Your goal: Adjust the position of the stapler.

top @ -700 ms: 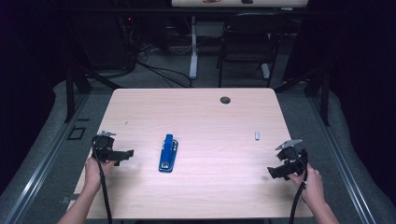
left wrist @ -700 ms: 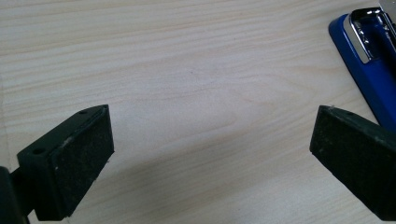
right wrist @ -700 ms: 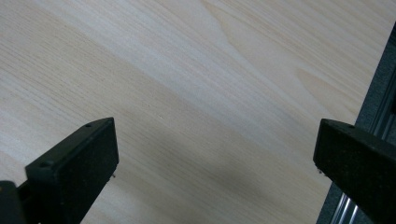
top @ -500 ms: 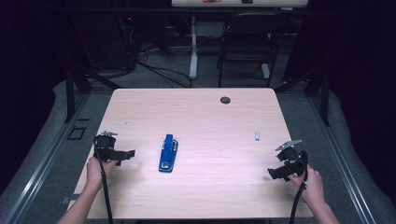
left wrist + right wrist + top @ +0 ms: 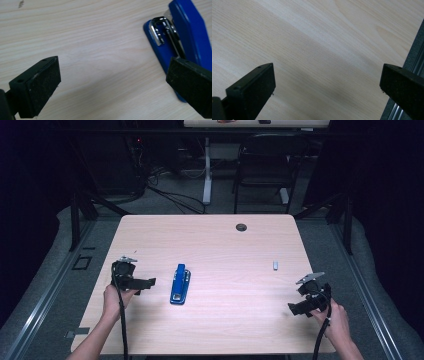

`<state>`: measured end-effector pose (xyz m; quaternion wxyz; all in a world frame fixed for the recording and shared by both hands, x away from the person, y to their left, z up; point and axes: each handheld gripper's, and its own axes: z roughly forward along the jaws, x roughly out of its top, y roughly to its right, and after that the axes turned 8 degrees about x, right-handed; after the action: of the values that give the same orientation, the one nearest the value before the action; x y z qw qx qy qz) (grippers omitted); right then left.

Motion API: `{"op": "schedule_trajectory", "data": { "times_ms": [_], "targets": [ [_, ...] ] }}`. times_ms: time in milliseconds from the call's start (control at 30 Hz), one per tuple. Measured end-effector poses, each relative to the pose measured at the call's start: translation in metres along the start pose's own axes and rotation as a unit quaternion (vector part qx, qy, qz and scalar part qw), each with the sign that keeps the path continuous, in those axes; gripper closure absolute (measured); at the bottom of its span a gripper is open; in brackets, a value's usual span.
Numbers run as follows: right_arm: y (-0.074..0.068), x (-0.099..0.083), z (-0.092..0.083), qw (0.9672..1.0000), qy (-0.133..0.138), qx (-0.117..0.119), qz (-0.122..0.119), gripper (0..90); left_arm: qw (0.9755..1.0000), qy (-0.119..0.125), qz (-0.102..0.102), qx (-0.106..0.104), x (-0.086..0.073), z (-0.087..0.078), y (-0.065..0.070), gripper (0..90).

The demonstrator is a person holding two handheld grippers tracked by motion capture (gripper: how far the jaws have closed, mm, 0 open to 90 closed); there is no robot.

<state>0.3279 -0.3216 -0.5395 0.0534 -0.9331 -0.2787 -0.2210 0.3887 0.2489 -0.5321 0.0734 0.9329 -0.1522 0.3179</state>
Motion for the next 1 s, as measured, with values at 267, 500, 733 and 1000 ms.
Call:
{"op": "schedule_trajectory", "data": {
  "times_ms": [267, 500, 733, 1000],
  "targets": [
    [-0.001, 0.001, 0.002, 1.0000, -0.006, 0.004, 0.000, 0.0, 0.9996, 0.025, 0.009, -0.004, 0.005, 0.002, 0.025, 0.0],
    [-0.001, 0.001, 0.003, 1.0000, -0.007, 0.003, 0.001, 0.0, 0.9995, 0.022, 0.017, -0.017, 0.009, 0.006, 0.046, 0.0],
    [-0.002, 0.001, 0.002, 1.0000, -0.008, 0.003, 0.000, 0.0, 0.9987, 0.046, 0.020, -0.011, 0.013, 0.009, 0.060, 2.1],
    [0.000, 0.000, 0.001, 1.0000, -0.007, -0.003, 0.001, 0.0, 0.9993, 0.025, 0.024, -0.013, 0.012, 0.022, 0.073, 2.5]
  ]
}}
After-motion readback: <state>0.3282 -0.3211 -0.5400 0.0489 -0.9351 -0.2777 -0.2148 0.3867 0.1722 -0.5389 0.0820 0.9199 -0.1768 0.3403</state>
